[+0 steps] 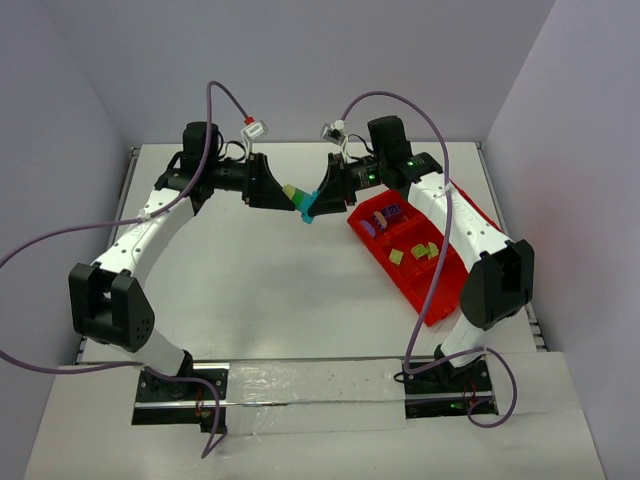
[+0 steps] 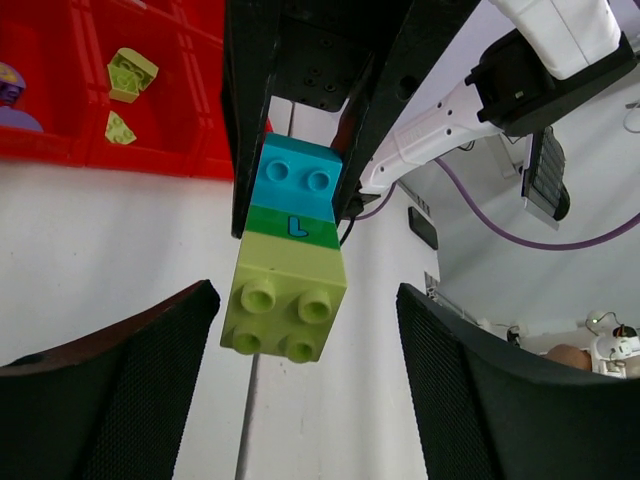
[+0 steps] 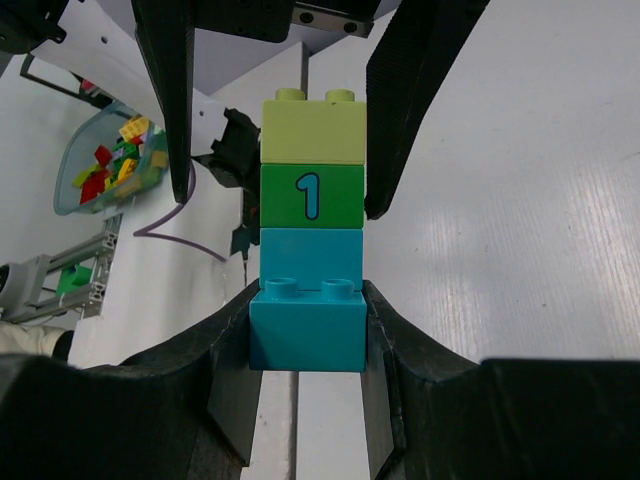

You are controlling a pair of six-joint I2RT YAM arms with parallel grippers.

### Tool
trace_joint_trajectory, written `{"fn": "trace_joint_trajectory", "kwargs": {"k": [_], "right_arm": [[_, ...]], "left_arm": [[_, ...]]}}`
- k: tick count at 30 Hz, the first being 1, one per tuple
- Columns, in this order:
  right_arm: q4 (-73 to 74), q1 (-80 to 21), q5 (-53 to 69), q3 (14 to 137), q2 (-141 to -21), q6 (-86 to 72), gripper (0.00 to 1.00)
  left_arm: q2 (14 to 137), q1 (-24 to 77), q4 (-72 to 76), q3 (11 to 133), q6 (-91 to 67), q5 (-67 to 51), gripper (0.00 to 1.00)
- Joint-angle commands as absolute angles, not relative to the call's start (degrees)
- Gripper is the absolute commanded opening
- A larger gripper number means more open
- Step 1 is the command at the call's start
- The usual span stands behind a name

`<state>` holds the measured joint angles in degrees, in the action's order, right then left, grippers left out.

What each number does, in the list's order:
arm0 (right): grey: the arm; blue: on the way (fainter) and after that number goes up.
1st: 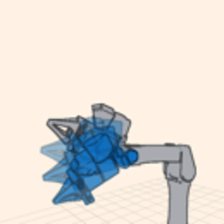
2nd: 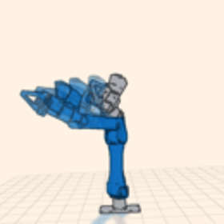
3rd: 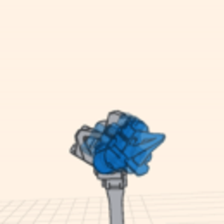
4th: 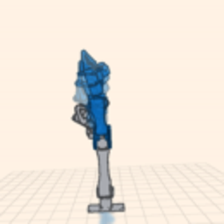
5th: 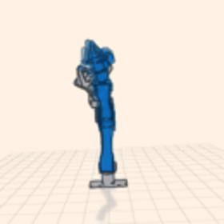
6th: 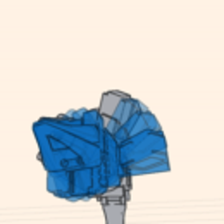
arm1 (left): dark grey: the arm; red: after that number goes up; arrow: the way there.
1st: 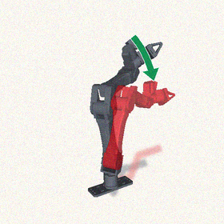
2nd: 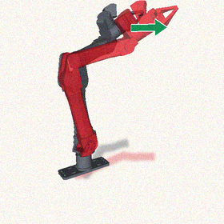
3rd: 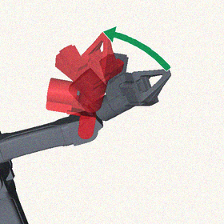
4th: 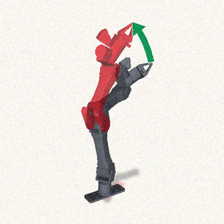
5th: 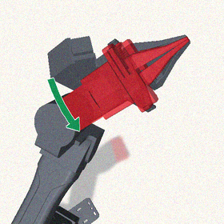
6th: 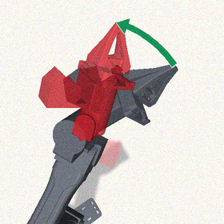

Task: Sort the legos into containers by color

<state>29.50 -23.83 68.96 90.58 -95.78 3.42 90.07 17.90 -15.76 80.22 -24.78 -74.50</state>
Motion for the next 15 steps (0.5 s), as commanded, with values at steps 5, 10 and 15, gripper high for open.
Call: {"fn": "trace_joint_trajectory", "kwargs": {"k": [5, 10, 15], "right_arm": [[30.2, -24.1, 71.6, 94.8, -95.5, 3.1, 0.0], [30.5, -24.4, 71.7, 95.3, -95.6, 3.2, 0.0], [30.9, -24.9, 71.7, 95.4, -95.8, 3.5, 0.0]], "left_arm": [[91.1, 20.1, -9.8, 83.0, -27.3, -75.8, 0.69], [91.7, 20.5, -9.7, 83.3, -27.5, -75.6, 0.67], [91.6, 20.5, -8.2, 83.1, -28.7, -75.1, 0.56]]}}
